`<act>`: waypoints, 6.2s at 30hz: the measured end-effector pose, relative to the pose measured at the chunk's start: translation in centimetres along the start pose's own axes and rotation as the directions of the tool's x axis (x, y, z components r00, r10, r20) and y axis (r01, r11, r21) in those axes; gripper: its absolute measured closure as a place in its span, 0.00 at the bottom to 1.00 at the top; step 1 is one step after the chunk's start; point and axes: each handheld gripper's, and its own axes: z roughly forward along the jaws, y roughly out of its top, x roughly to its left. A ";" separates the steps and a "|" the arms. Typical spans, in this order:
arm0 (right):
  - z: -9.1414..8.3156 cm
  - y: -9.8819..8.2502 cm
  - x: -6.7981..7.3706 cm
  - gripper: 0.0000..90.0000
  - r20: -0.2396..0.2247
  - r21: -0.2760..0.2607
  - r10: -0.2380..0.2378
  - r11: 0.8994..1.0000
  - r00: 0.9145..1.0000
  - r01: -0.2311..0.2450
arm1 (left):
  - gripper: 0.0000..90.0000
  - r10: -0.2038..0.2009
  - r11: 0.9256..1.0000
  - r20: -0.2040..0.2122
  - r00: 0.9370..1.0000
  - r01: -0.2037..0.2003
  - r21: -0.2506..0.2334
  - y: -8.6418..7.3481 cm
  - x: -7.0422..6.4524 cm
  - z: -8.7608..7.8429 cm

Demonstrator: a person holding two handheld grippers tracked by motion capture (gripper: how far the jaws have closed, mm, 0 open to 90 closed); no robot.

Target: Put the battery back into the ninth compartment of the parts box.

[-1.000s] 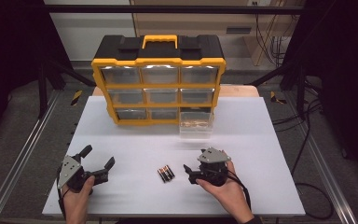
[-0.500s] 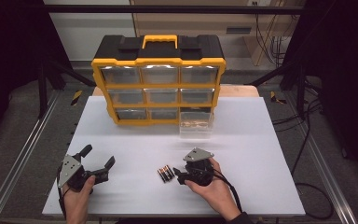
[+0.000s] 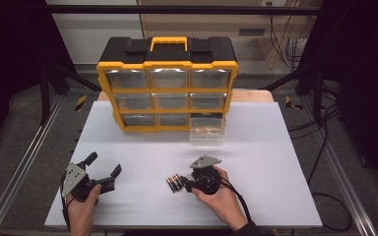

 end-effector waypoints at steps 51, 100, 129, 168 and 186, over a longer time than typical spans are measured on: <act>-1.1 -2.6 -2.9 0.85 0.034 -0.110 0.077 0.991 0.997 -0.072 | 0.01 0.007 1.000 0.010 1.000 -0.007 -0.003 0.0 -0.2 0.0; -9.5 8.3 -9.9 0.85 0.113 -0.218 0.016 0.976 0.993 0.009 | 0.02 0.020 1.000 -0.024 1.000 -0.020 -0.018 0.1 0.0 -0.4; -7.3 12.3 -11.8 0.85 0.082 -0.109 -0.012 0.994 0.997 0.021 | 0.02 0.025 0.999 -0.024 0.999 -0.026 -0.019 0.1 0.0 -0.4; -2.6 12.2 -13.0 0.73 0.085 0.019 0.019 1.000 0.996 -0.021 | 0.02 0.028 0.999 -0.017 0.999 -0.028 -0.018 0.1 0.0 -0.4; -5.8 10.8 -7.4 0.19 0.113 -0.137 -0.007 0.990 0.994 0.023 | 0.02 0.031 0.999 -0.021 0.999 -0.032 -0.021 0.2 0.0 -0.4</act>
